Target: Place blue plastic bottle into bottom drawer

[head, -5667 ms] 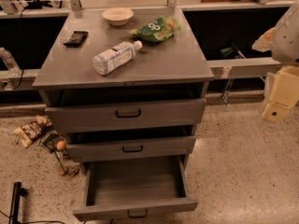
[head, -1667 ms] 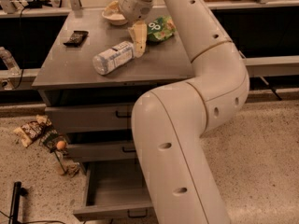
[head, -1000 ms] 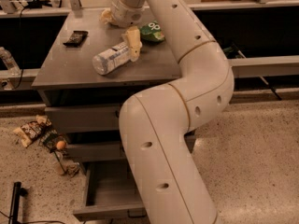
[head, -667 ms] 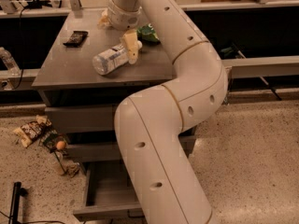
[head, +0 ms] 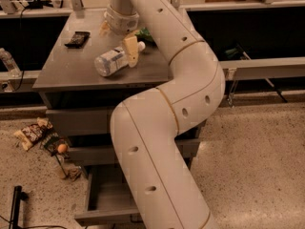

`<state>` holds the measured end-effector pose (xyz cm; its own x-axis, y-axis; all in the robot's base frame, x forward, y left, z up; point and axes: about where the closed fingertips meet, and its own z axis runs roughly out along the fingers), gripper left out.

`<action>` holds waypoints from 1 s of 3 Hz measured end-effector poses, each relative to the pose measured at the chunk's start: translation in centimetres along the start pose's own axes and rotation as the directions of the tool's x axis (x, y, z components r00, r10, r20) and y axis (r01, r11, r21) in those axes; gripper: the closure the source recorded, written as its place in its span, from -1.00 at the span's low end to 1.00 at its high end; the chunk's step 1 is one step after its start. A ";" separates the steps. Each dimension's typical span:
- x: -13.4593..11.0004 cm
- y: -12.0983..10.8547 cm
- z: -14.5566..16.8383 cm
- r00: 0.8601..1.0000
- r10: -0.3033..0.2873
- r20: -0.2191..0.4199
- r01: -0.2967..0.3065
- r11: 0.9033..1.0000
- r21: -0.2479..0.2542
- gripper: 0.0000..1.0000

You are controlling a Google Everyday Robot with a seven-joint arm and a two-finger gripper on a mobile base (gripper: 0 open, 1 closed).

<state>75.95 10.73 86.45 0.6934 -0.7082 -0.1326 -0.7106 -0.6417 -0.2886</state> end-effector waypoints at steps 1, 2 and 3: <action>0.3 0.3 1.1 1.000 -0.005 -0.010 0.004 1.000 -0.029 -0.25; -0.2 0.3 2.7 1.000 -0.026 0.000 0.026 0.998 -0.059 0.23; -0.6 0.3 2.2 0.999 -0.048 0.020 0.049 0.997 -0.052 0.71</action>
Offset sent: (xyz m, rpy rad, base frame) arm 0.0797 -0.0109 0.0324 -0.1953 0.2684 0.1187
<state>75.53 11.59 84.37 0.7290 -0.6705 -0.1377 -0.6810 -0.6900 -0.2451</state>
